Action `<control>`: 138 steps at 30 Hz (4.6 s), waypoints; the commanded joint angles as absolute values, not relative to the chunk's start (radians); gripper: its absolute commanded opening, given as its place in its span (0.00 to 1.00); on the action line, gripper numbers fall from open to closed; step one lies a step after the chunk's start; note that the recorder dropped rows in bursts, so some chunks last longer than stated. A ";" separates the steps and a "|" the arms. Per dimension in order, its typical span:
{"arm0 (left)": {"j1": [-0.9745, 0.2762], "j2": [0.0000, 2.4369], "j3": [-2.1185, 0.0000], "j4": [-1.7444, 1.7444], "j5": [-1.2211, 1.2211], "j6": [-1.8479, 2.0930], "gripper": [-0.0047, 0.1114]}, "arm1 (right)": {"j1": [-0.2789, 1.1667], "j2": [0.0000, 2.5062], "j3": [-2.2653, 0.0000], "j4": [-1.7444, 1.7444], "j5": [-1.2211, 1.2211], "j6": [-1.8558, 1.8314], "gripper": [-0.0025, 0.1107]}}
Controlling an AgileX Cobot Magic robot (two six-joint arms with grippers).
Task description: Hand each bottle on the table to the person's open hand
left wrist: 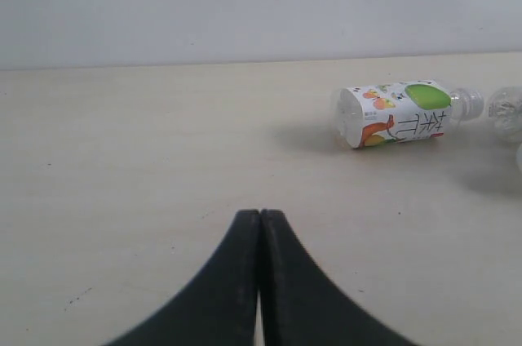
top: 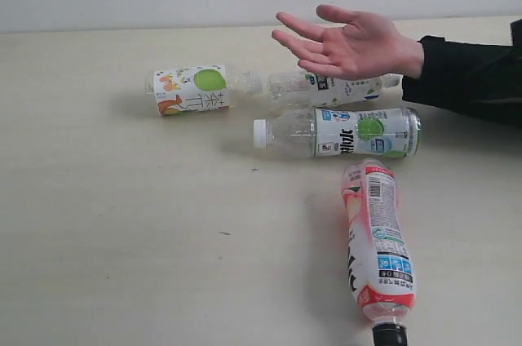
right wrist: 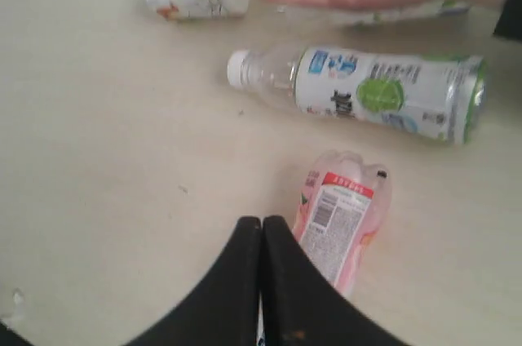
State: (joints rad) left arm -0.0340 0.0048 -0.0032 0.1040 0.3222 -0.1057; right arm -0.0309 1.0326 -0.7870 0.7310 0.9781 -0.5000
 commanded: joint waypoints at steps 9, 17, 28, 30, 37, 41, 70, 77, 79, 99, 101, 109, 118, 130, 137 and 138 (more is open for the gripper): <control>-0.032 0.000 0.000 0.101 0.319 -0.108 0.06 | 0.315 1.260 -0.795 0.331 0.846 -0.165 0.02; -0.032 0.000 0.000 0.101 0.319 -0.108 0.06 | 0.467 1.427 -0.795 0.067 0.826 0.153 0.13; -0.032 0.000 0.000 0.101 0.319 -0.108 0.06 | 0.477 1.505 -0.808 0.074 0.817 0.271 0.55; -0.032 0.000 0.000 0.101 0.319 -0.108 0.06 | 0.477 1.505 -0.815 0.100 0.793 0.273 0.62; -0.032 0.000 0.000 0.101 0.319 -0.108 0.06 | 0.477 1.558 -0.817 0.135 0.718 0.275 0.68; -0.032 0.000 0.000 0.101 0.319 -0.108 0.06 | 0.477 1.625 -0.817 0.135 0.677 0.300 0.68; -0.032 0.000 0.000 0.101 0.319 -0.108 0.06 | 0.477 1.720 -0.926 0.075 0.944 0.221 0.02; -0.032 0.000 0.000 0.101 0.319 -0.108 0.06 | 0.477 1.524 -0.926 0.058 1.017 0.208 0.02; -0.032 0.000 0.000 0.101 0.319 -0.108 0.06 | 0.477 1.456 -0.926 0.043 1.026 0.208 0.02; -0.032 0.000 0.000 0.101 0.319 -0.108 0.06 | 0.462 1.780 -1.621 -0.033 1.112 0.182 0.02; -0.032 0.000 0.000 0.101 0.319 -0.108 0.06 | 0.462 1.844 -1.674 -0.049 1.128 0.180 0.02; -0.032 0.000 0.000 0.101 0.319 -0.108 0.06 | 0.451 2.056 -1.849 -0.144 1.209 0.183 0.02; -0.032 0.000 0.000 0.101 0.319 -0.112 0.06 | 0.451 2.132 -1.884 -0.188 1.210 0.183 0.02; -0.032 0.000 0.000 0.101 0.319 -0.112 0.06 | 0.451 2.132 -1.884 -0.224 1.205 0.183 0.19; -0.032 0.000 0.000 0.101 0.319 -0.108 0.06 | 0.453 2.132 -1.884 -0.228 1.194 0.142 0.56; -0.032 0.000 0.000 0.101 0.319 -0.108 0.06 | 0.453 2.132 -1.884 -0.225 1.194 0.130 0.63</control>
State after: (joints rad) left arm -0.0340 0.0048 -0.0032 0.1040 0.3222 -0.1057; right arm 0.4549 2.1311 -1.8761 -0.1890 1.2021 0.1711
